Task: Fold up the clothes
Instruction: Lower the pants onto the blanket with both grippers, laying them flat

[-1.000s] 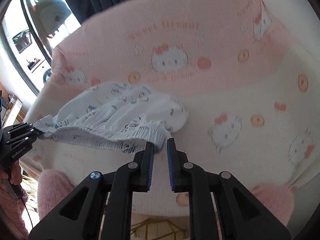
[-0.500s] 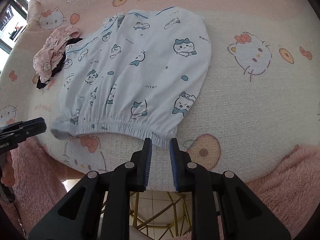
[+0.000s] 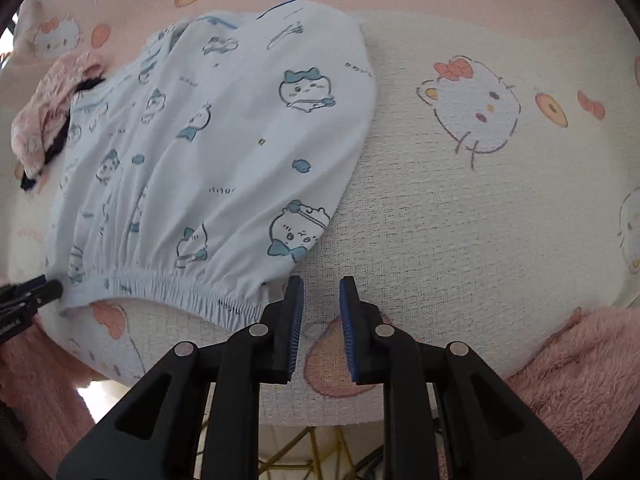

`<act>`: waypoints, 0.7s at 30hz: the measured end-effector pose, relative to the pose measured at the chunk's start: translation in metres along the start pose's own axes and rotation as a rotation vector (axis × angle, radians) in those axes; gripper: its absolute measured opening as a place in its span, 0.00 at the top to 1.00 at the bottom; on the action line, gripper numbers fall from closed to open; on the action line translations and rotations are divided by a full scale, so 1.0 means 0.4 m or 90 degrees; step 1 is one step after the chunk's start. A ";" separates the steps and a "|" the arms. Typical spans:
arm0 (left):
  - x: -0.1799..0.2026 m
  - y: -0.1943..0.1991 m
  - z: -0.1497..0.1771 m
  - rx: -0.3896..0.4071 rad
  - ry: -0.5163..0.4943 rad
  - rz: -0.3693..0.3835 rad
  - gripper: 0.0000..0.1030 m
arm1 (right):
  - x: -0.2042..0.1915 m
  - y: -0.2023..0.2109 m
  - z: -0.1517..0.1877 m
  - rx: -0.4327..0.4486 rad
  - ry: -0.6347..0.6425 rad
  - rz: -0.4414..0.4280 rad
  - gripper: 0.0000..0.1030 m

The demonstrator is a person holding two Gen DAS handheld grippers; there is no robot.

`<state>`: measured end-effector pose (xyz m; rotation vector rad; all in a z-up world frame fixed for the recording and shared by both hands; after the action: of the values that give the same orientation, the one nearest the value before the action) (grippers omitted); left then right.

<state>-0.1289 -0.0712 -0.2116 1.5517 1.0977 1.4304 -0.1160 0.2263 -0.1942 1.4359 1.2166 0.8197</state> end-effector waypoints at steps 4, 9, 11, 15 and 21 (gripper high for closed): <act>0.000 -0.024 0.012 -0.008 0.011 -0.005 0.60 | -0.002 -0.006 0.012 -0.025 -0.019 -0.093 0.71; 0.037 -0.028 0.011 0.005 -0.008 -0.018 0.74 | -0.022 -0.019 0.018 -0.029 0.005 -0.088 0.75; 0.036 -0.022 0.010 0.010 0.007 -0.003 0.80 | -0.030 -0.023 0.021 -0.030 0.014 -0.086 0.83; 0.039 0.001 0.009 0.026 0.030 0.031 0.85 | -0.039 -0.021 0.027 -0.028 0.026 -0.086 0.91; 0.086 0.059 0.029 0.052 0.031 0.068 0.86 | -0.023 0.077 0.041 0.023 0.023 -0.092 0.92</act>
<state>-0.1145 -0.0472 -0.1786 1.6632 1.1295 1.5187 -0.0951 0.2145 -0.1670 1.3494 1.3518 0.7317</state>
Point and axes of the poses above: each gripper's, at about its wrist camera, not at the fingertips, and y roughly against the way its jaws point, x to its right, z to its underside, the point moved 4 cm from there along -y, roughly the way its jaws point, and after that the axes turned 4 degrees about z, right-handed, at the moved point
